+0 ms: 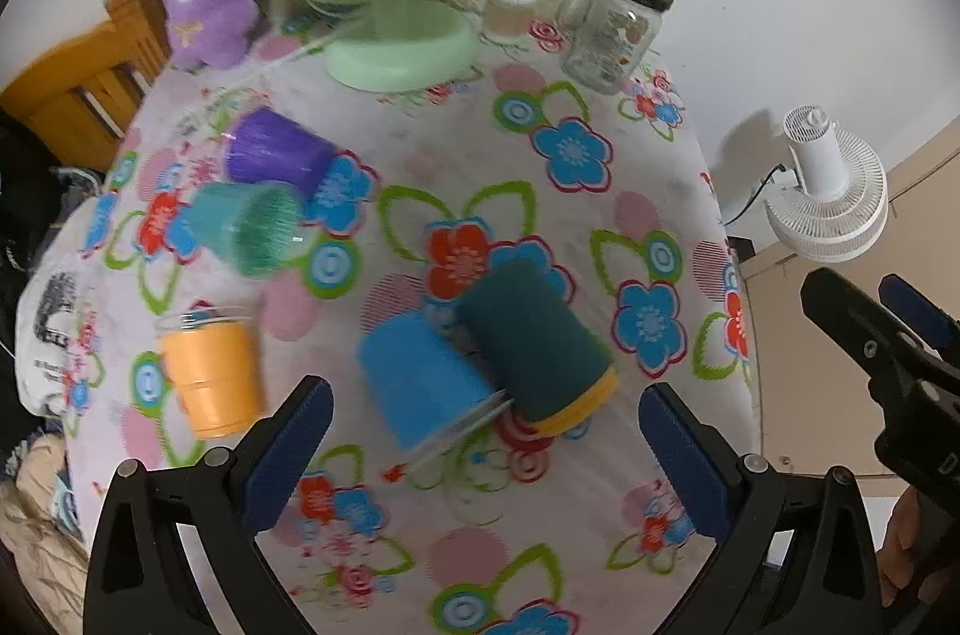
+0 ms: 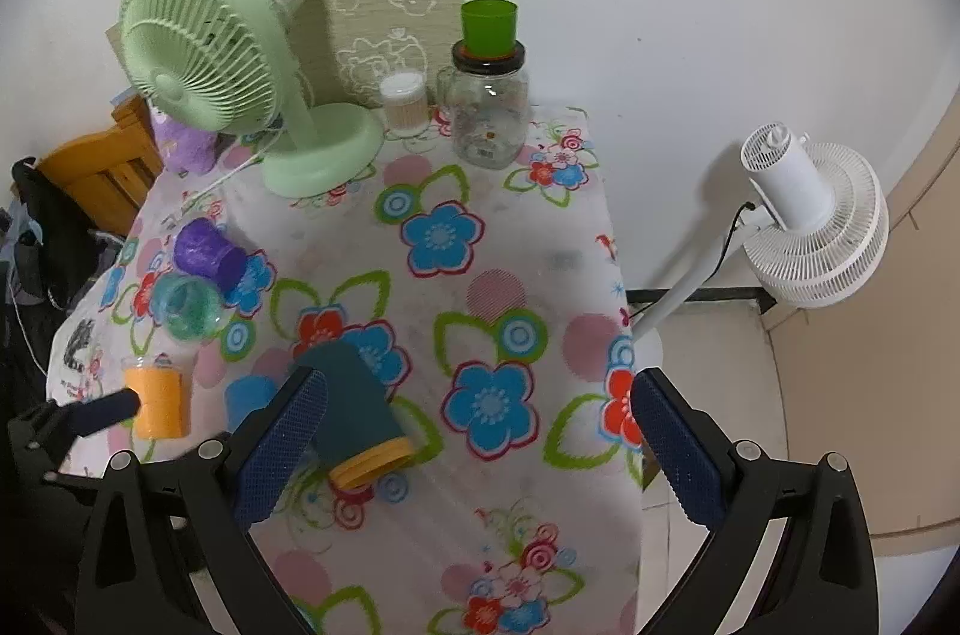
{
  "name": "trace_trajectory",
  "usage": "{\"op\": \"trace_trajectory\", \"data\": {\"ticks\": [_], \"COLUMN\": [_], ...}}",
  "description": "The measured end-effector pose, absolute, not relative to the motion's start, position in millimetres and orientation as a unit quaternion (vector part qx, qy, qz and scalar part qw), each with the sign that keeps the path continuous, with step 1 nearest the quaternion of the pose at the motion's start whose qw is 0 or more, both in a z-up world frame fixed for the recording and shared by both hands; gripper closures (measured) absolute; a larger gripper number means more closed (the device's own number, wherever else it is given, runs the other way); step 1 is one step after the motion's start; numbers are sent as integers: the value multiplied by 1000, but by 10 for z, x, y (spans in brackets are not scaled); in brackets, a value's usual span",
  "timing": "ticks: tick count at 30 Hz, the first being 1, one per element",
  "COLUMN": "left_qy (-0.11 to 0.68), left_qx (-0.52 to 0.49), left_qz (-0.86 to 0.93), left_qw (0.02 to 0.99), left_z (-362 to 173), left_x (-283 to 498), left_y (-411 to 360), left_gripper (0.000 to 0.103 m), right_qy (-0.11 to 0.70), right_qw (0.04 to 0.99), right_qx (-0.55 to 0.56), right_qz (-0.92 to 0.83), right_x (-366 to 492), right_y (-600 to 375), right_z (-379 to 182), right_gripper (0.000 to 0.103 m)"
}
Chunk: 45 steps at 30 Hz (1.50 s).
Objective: Flip cup upside down
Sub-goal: 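Reach the left gripper to the dark teal cup and close around it, then lift the teal cup off the table with the left gripper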
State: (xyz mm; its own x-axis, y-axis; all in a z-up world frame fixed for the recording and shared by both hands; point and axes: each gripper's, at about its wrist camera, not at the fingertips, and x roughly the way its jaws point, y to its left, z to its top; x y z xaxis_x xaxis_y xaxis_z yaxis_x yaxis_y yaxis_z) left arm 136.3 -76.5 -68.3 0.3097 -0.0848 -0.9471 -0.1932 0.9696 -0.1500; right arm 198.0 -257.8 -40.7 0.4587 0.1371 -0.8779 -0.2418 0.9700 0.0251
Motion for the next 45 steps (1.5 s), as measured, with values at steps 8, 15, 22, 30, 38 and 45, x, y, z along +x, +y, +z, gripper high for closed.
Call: {"op": "trace_trajectory", "data": {"ticks": [8, 15, 22, 30, 38, 45], "left_qy": [612, 638, 656, 670, 658, 648], "left_qx": [-118, -119, -114, -127, -112, -96], "left_qz": [47, 72, 74, 80, 76, 63], "left_qw": [781, 758, 742, 727, 741, 753], "left_z": [-1034, -1394, -1665, -1856, -1916, -1918], "left_x": [1713, 1900, 2026, 2059, 2051, 2038], "left_y": [-977, -1045, -1153, -1164, -1269, -1409], "left_gripper": [0, 1, 4, 9, 22, 27], "right_qy": [534, 558, 582, 606, 617, 622], "right_qw": [837, 821, 804, 786, 777, 775], "right_qx": [-40, -47, -53, -58, -62, -60], "right_qz": [114, 111, 106, 106, 108, 90], "right_x": [2261, 2423, 2528, 2577, 2542, 2510], "right_y": [-2608, -2578, -2590, -2580, -2541, -2615], "right_z": [-715, -1048, -1301, -1556, -1662, -1703], "right_gripper": [0, 0, 0, 0, 0, 0]}}
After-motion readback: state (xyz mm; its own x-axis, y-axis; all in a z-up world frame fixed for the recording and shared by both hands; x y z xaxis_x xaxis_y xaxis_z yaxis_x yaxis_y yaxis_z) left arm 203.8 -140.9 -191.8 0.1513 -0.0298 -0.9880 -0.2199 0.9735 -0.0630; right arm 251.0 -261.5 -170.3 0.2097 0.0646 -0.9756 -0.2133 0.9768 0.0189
